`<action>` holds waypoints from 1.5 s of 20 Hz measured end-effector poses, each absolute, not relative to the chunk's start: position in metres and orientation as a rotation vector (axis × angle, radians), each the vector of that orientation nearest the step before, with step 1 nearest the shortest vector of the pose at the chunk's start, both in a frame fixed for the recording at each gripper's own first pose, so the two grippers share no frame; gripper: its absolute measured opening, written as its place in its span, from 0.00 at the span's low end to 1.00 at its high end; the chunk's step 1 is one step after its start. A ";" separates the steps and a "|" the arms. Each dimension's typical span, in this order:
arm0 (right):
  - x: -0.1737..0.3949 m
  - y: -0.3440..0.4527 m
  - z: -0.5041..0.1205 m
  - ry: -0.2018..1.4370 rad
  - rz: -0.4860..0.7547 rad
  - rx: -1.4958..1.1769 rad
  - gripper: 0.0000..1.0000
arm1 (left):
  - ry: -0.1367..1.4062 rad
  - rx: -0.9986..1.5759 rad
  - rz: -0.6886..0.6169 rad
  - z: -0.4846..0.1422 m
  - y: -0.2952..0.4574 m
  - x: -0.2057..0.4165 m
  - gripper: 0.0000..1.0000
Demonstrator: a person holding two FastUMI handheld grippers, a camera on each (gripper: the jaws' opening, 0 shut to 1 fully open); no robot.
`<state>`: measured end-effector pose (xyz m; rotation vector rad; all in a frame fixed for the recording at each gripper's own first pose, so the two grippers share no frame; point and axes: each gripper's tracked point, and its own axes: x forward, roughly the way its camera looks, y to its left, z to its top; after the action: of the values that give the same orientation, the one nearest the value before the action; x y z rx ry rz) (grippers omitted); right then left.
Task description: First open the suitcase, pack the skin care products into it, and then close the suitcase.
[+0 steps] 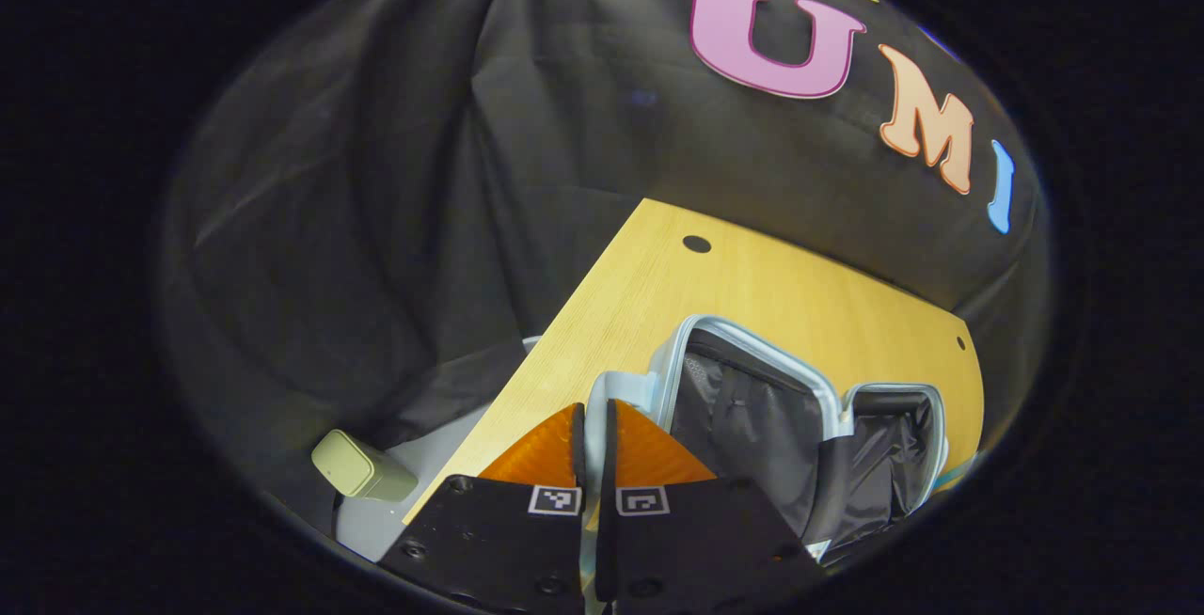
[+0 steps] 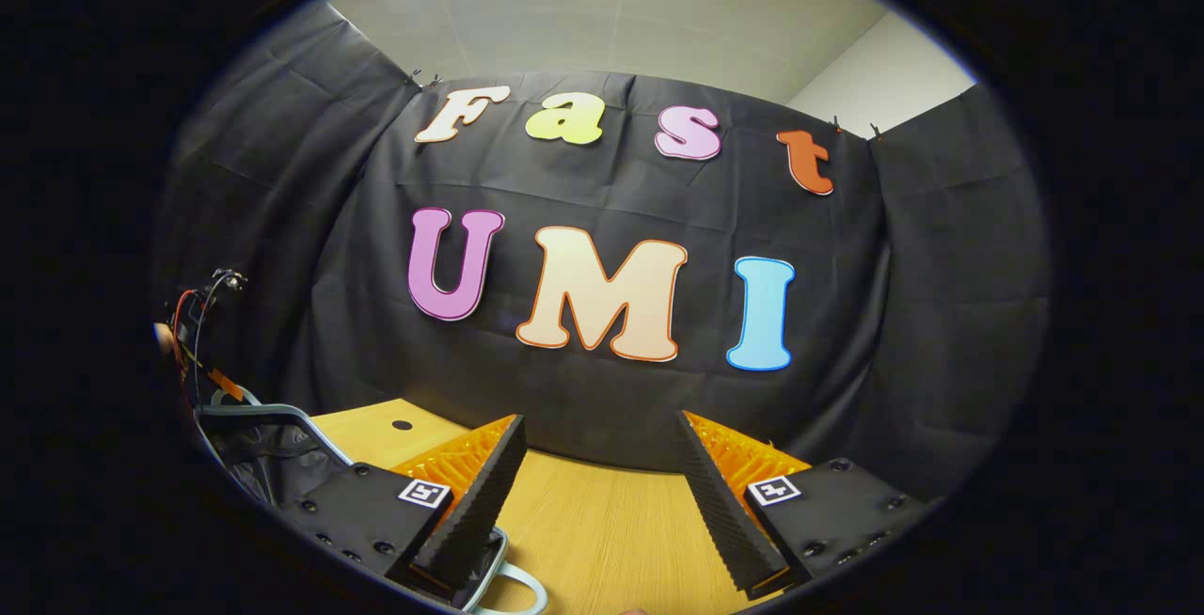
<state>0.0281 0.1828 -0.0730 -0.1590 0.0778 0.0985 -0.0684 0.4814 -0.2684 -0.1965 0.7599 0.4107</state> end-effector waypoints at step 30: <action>0.003 0.039 -0.062 0.056 0.065 0.008 0.98 | 0.216 0.002 0.120 -0.111 0.094 -0.017 0.94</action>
<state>0.0034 0.0388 -0.0616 0.0078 0.0560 0.0650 -0.0172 0.0940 -0.1113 0.0017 0.2157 0.1201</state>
